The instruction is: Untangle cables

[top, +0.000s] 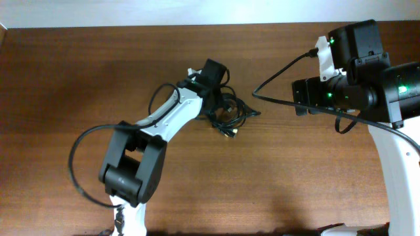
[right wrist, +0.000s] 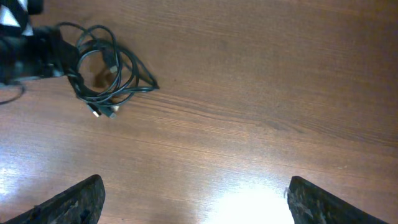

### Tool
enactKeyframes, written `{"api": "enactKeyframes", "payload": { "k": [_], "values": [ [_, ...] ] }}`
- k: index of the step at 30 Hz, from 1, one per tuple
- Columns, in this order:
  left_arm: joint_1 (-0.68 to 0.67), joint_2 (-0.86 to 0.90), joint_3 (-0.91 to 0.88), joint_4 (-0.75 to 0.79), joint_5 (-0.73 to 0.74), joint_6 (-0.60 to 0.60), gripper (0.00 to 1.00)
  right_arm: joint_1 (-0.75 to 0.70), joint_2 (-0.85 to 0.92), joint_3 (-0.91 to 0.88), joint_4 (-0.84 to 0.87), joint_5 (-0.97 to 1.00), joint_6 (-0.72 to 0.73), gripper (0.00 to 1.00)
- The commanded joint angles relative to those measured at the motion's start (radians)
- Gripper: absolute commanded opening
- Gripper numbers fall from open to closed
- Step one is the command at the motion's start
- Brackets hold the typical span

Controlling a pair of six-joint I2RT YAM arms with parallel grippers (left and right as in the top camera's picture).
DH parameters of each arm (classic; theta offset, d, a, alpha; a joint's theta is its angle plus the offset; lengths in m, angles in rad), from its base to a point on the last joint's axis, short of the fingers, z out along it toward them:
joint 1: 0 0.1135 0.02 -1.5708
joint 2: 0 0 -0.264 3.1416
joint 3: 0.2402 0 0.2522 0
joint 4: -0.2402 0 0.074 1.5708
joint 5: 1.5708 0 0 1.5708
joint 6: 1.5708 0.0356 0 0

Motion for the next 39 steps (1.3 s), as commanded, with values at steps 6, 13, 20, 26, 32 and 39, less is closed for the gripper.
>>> {"api": "enactKeyframes", "payload": {
  "k": [6,13,20,26,32,39],
  "values": [
    [-0.005,-0.359,0.343,-0.254,0.003,0.239,0.00,0.001,0.001,0.007,0.006,-0.005,0.007,0.93],
    [-0.004,-0.357,0.334,-0.333,-0.088,0.240,0.00,0.001,0.011,0.006,0.004,-0.005,0.007,0.92],
    [-0.016,-0.194,0.334,-0.348,0.006,0.239,0.00,0.001,0.011,0.006,0.000,-0.005,0.007,0.92],
    [-0.022,-0.182,0.334,-0.331,0.006,0.240,0.39,0.001,0.011,0.006,0.001,-0.005,0.007,0.92],
    [-0.023,-0.182,0.334,-0.329,0.005,0.240,0.00,0.001,0.011,0.006,0.000,-0.005,0.007,0.92],
    [-0.023,-0.175,0.334,-0.341,-0.023,0.241,0.27,0.001,0.011,0.006,-0.004,-0.005,0.007,0.92]
  ]
}}
